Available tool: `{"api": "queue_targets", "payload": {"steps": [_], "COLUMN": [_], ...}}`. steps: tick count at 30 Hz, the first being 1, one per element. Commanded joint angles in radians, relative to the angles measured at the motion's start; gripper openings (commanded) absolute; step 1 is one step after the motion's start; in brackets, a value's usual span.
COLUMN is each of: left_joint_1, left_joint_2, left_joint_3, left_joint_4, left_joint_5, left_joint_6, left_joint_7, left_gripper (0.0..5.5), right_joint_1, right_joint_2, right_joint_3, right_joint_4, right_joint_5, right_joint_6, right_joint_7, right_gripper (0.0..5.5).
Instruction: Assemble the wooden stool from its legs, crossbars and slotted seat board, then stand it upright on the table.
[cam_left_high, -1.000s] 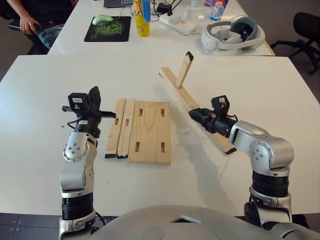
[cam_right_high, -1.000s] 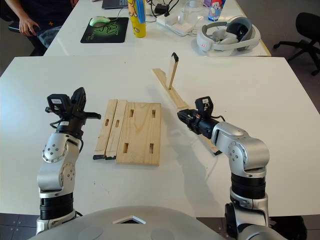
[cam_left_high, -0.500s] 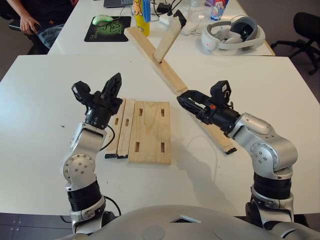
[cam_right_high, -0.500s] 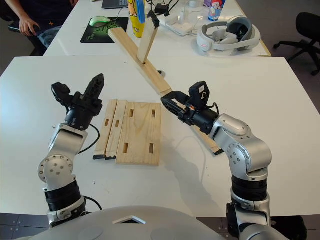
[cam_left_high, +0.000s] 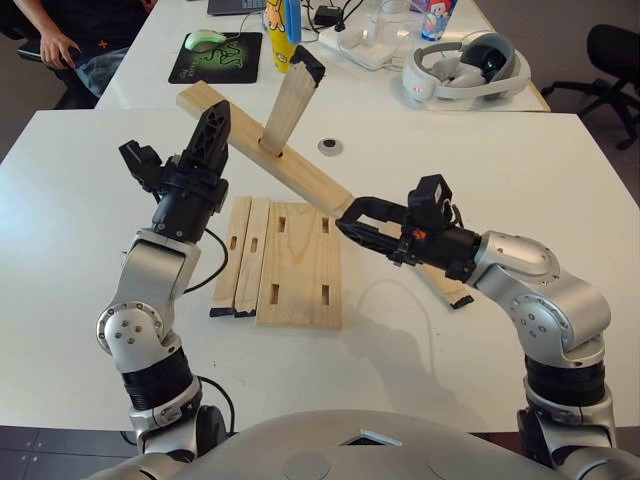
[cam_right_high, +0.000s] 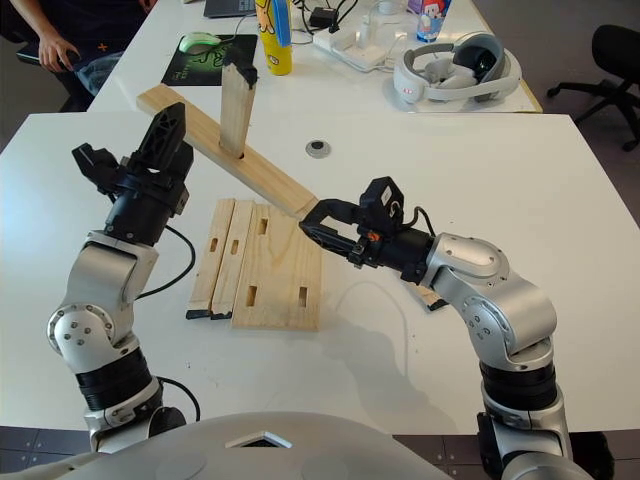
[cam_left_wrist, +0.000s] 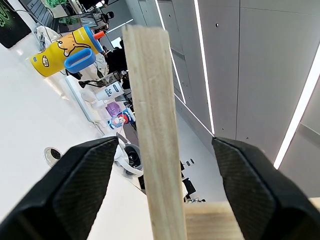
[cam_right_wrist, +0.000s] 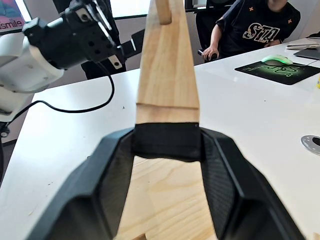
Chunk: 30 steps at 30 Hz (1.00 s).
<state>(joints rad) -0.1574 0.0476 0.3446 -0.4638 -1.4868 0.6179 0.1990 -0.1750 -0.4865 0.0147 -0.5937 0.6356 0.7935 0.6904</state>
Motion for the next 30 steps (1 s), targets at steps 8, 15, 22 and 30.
{"api": "queue_targets", "payload": {"steps": [8,15,22,30], "left_joint_1": [-0.005,-0.020,-0.031,-0.036], "left_joint_2": [0.032,0.046,0.061,0.075], "left_joint_3": [-0.030,-0.041,-0.044,-0.018], "left_joint_4": [0.008,0.018,0.031,0.055], "left_joint_5": [-0.009,-0.015,-0.017,0.004], "left_joint_6": [-0.061,-0.080,-0.095,-0.131], "left_joint_7": [0.016,0.014,0.011,0.020], "left_gripper": [2.12,1.14,1.12,1.05], "right_joint_1": [-0.007,-0.012,-0.029,-0.078], "right_joint_2": [-0.038,-0.044,-0.038,-0.079], "right_joint_3": [0.023,0.045,0.057,0.008], "right_joint_4": [0.004,0.020,0.028,0.057], "right_joint_5": [-0.004,-0.029,-0.043,0.088], "right_joint_6": [-0.053,-0.087,-0.091,0.016], "right_joint_7": [0.021,0.015,0.005,0.055], "right_gripper": [1.93,1.92,1.92,2.97]}}
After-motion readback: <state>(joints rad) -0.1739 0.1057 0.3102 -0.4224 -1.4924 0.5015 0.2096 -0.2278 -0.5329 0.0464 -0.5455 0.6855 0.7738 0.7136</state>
